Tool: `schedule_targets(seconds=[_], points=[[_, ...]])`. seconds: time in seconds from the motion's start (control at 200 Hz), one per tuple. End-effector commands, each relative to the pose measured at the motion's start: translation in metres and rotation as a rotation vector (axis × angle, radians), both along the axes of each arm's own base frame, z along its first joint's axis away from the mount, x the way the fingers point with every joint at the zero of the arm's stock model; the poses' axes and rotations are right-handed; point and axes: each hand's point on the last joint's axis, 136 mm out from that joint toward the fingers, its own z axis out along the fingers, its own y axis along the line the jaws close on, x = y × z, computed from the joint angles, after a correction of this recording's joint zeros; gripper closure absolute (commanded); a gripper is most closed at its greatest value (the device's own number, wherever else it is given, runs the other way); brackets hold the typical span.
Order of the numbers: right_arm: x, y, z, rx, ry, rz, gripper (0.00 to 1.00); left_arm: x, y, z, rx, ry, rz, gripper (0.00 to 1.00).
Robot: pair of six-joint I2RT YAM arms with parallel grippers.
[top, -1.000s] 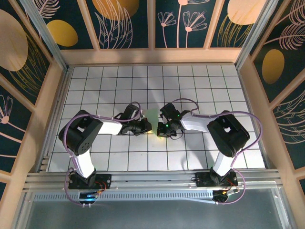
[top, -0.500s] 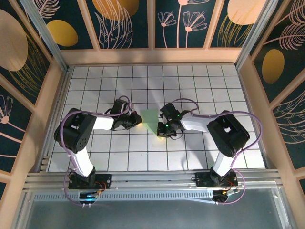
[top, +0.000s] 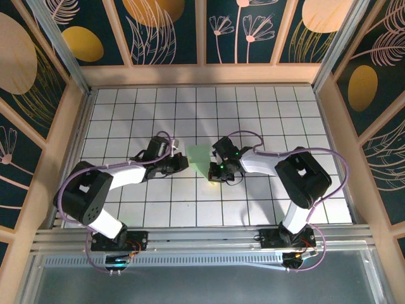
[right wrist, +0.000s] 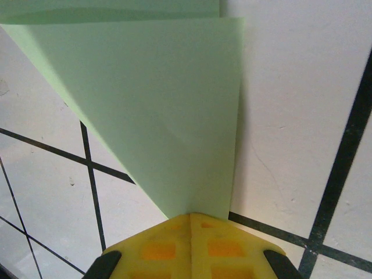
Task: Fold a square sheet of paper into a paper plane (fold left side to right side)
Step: Third fold the triangle at the center of the table.
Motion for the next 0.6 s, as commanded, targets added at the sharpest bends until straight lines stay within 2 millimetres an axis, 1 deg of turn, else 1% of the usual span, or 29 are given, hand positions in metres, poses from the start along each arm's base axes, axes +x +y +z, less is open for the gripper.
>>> schedule_targets(seconds=[0.0, 0.085, 0.12, 0.13, 0.145, 0.255, 0.445, 0.591], points=[[-0.026, -0.047, -0.045, -0.227, 0.084, -0.022, 1.0, 0.005, -0.031, 0.009, -0.058, -0.018, -0.068, 1.0], [-0.026, -0.046, -0.044, -0.226, 0.085, -0.022, 1.0, 0.011, -0.039, 0.004, -0.066, -0.006, -0.066, 1.0], [-0.026, -0.046, -0.044, -0.226, 0.084, -0.02, 1.0, 0.013, -0.041, 0.007, -0.072, -0.015, -0.065, 1.0], [-0.026, -0.046, -0.044, -0.226, 0.084, -0.02, 1.0, 0.013, -0.041, -0.001, -0.062, 0.001, -0.066, 1.0], [-0.026, -0.046, -0.043, -0.224, 0.082, -0.019, 1.0, 0.013, -0.041, -0.004, -0.057, 0.006, -0.065, 1.0], [-0.026, -0.046, -0.043, -0.227, 0.082, -0.016, 1.0, 0.016, -0.043, -0.009, -0.051, 0.011, -0.068, 1.0], [-0.026, -0.045, -0.044, -0.223, 0.084, -0.014, 1.0, 0.013, -0.041, -0.024, -0.021, 0.037, -0.072, 1.0], [-0.024, -0.043, -0.042, -0.215, 0.08, -0.014, 1.0, 0.011, -0.034, -0.043, 0.031, 0.067, -0.06, 1.0]])
